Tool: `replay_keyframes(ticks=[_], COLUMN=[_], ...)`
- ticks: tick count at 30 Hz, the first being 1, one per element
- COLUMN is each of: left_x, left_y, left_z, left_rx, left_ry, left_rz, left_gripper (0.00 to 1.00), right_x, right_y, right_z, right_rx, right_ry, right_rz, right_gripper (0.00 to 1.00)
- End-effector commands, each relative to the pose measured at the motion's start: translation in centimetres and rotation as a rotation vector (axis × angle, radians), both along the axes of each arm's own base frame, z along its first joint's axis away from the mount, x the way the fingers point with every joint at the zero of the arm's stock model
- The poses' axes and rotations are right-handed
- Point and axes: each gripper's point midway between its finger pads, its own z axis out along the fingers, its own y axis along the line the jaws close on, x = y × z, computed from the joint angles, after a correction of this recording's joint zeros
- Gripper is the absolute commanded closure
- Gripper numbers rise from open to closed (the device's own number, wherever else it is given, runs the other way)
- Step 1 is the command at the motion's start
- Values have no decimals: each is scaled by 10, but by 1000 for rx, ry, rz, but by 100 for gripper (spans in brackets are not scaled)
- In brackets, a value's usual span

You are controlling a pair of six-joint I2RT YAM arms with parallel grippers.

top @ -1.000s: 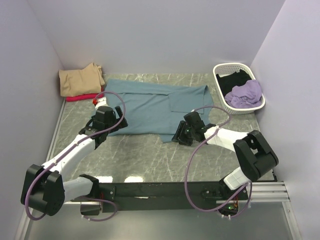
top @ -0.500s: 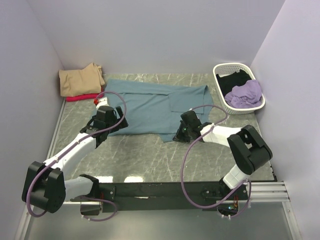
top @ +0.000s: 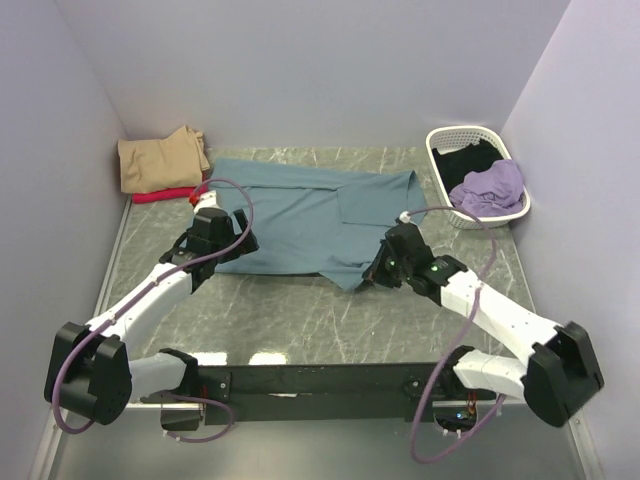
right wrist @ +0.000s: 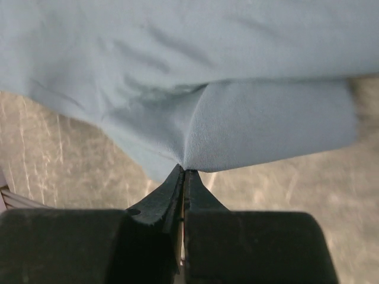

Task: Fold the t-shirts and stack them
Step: Fold the tshirt

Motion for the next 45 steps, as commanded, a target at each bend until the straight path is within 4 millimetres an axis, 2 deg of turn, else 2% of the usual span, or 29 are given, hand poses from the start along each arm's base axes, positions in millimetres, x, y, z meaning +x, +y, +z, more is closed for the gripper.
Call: replay_keyframes(ticks=[1,2,7,8,9,10,13,14,17,18,19,22,23,24,25,26,28,31,36,38,42,45], left_x=[3,2,-2,-1,-2,-2,0,1,2,4,5,9,13,16,17,22,23,26,28,28,25,23], left_y=[-13,-14,-19,-20,-21,-20,-20,-21,-14,-7,-4,2,-1,-2,-8,-9,-11,-9,-1,3,11,9], left_z=[25,25,24,26,25,25,23,24,14,6,2,-22,-24,-34,-38,-40,-49,-52,-65,-71,-90,-99], left_rx=[-34,-34,-46,-48,-46,-45,-42,-43,-6,26,34,71,69,74,58,59,66,89,138,149,180,169], left_ry=[-46,-42,-23,-24,-21,-22,-21,-19,13,30,42,87,90,113,124,124,148,153,184,192,258,290], left_rz=[-61,-67,-100,-104,-105,-103,-99,-98,-66,-31,-11,23,20,21,1,2,-7,-7,20,37,57,46], left_gripper=[0,1,0,1,0,1,1,1,1,1,1,1,0,1,0,1,1,1,1,1,1,1], right_x=[-36,-39,-71,-76,-78,-80,-70,-65,-54,-48,-47,-33,-29,-27,-17,-16,-8,-8,-30,-35,-36,-33], right_y=[-26,-28,-38,-38,-39,-39,-51,-54,-65,-76,-79,-85,-85,-87,-83,-87,-92,-96,-112,-111,-113,-113], right_z=[-15,-11,-21,-16,-17,-14,3,16,28,27,23,8,-1,-8,-9,-22,-31,-41,-62,-66,-62,-60], right_rx=[-73,-58,-61,-42,-36,-29,-44,-42,-97,-152,-174,-256,-283,-302,-284,-311,-315,-321,-337,-293,-281,-284], right_ry=[87,73,151,138,135,121,36,-2,-44,-54,-45,-32,-3,1,-22,13,25,58,128,138,151,148], right_rz=[-24,-26,-7,1,10,17,-47,-68,-123,-171,-180,-218,-223,-231,-244,-253,-285,-285,-288,-282,-280,-279], right_gripper=[100,100,100,89,64,57,48,45,44,44,44,44,44,44,44,44,44,45,45,45,45,46])
